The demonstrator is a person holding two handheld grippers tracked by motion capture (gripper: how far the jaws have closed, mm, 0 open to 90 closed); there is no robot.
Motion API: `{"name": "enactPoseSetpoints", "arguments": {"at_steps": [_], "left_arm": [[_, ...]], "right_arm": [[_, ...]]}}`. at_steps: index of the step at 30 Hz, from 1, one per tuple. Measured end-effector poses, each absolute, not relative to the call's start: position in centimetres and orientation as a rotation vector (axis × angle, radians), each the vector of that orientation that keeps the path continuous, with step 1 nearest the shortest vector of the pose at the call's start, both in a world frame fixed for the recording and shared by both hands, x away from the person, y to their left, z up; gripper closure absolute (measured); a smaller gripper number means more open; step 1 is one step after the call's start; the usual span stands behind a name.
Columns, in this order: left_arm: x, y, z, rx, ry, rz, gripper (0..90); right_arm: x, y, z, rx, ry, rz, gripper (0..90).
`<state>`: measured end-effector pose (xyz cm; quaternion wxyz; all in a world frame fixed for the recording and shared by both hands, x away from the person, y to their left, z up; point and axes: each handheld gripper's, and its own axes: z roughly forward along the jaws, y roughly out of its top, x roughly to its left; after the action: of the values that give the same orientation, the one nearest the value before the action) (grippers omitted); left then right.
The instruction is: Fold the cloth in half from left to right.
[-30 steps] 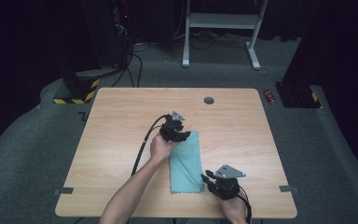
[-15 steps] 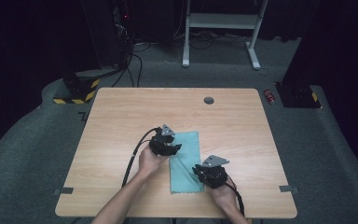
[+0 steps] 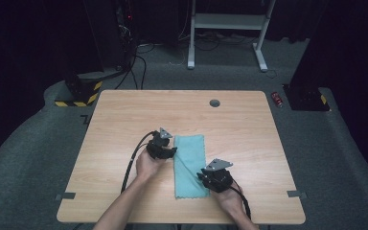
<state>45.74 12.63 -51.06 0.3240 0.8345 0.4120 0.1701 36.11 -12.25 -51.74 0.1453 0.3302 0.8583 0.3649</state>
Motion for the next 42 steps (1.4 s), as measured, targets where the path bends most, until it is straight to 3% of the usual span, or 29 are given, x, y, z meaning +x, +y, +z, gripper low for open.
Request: {"name": "enactPoseSetpoints", "arguments": {"at_steps": [9, 20, 34, 37, 42], "left_arm": [[42.3, 13.0, -49.0, 2.133, 0.985, 0.390, 46.8], [37.4, 11.4, -50.4, 2.212, 0.959, 0.377, 35.0], [35.4, 13.1, -51.2, 2.274, 0.992, 0.447, 36.6], [35.0, 13.3, -50.7, 2.226, 0.972, 0.446, 37.0], [36.1, 11.2, -49.9, 2.186, 0.947, 0.416, 35.4]], "right_arm": [[36.7, -12.4, -51.6, 0.982, 2.450, 1.069, 70.5], [37.4, -12.1, -51.7, 0.985, 2.444, 1.046, 65.6], [38.1, -11.6, -51.9, 0.963, 2.461, 1.016, 64.6], [38.1, -11.6, -51.9, 0.964, 2.460, 1.017, 64.3], [38.0, -11.5, -51.9, 0.960, 2.460, 1.015, 64.1]]}}
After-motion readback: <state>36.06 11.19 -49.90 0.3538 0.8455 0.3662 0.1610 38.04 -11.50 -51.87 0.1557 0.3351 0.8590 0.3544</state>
